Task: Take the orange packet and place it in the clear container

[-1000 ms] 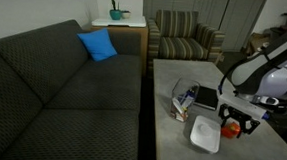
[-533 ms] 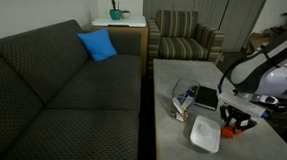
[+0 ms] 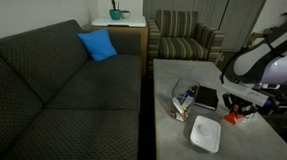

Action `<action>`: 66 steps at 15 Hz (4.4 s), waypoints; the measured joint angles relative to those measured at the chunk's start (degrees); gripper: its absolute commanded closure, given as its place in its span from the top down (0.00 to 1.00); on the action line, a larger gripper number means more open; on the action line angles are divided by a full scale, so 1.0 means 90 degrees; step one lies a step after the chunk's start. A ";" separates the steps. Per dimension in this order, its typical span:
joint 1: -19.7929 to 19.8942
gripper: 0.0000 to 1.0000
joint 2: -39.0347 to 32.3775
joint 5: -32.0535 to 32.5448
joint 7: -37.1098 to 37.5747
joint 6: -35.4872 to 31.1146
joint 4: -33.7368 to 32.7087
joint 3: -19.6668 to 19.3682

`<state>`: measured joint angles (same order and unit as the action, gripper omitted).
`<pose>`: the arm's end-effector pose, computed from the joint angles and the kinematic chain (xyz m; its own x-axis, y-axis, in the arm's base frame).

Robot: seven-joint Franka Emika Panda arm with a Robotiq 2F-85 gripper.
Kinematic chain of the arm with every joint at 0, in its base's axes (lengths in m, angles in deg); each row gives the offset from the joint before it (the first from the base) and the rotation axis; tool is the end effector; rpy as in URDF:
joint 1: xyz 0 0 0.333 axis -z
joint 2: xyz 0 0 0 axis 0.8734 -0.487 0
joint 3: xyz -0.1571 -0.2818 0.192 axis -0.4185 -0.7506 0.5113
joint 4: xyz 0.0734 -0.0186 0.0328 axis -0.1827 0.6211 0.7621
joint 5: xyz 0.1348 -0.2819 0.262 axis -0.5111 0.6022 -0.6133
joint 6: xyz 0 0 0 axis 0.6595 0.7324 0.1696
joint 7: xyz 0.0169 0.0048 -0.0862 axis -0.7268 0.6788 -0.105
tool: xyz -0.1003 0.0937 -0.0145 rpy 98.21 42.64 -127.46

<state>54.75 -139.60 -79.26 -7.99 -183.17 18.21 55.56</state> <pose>0.7074 0.0001 -0.1526 0.5108 -0.8585 -0.0445 -0.8579 -0.5124 0.0387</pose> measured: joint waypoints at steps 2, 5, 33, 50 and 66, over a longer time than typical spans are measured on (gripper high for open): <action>-0.0228 0.04 0.0306 0.0103 0.0003 -0.0307 0.0269 -0.0247; -0.0659 0.04 0.0770 0.0286 -0.0002 -0.1006 0.0761 -0.0626; -0.0824 0.04 0.1835 -0.0260 -0.1550 -0.0484 0.1071 0.0740; -0.1149 0.49 0.0454 0.0477 -0.0470 -0.0069 -0.0834 0.0440; -0.1166 1.00 0.1520 0.0485 -0.0471 -0.0780 0.0412 0.0333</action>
